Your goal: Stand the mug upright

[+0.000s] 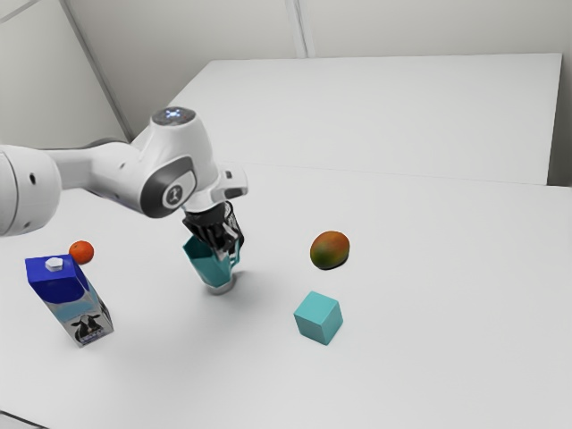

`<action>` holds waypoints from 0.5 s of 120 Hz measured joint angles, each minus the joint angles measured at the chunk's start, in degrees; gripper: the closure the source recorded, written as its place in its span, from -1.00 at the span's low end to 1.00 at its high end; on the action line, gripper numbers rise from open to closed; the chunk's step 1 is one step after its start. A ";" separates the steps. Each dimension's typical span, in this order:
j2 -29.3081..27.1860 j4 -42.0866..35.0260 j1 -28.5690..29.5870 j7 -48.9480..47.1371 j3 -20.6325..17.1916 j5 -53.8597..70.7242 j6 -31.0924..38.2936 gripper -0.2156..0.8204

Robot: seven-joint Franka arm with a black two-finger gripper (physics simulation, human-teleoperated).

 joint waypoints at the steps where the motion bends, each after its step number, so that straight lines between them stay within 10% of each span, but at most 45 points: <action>1: 0.07 0.00 -0.03 -0.09 0.03 0.01 0.05 0.93; 48: 2.00 0.02 0.00 -3.23 0.01 0.07 0.98 0.93; 60: 1.67 -0.05 -0.08 -3.61 0.00 -0.27 0.96 0.57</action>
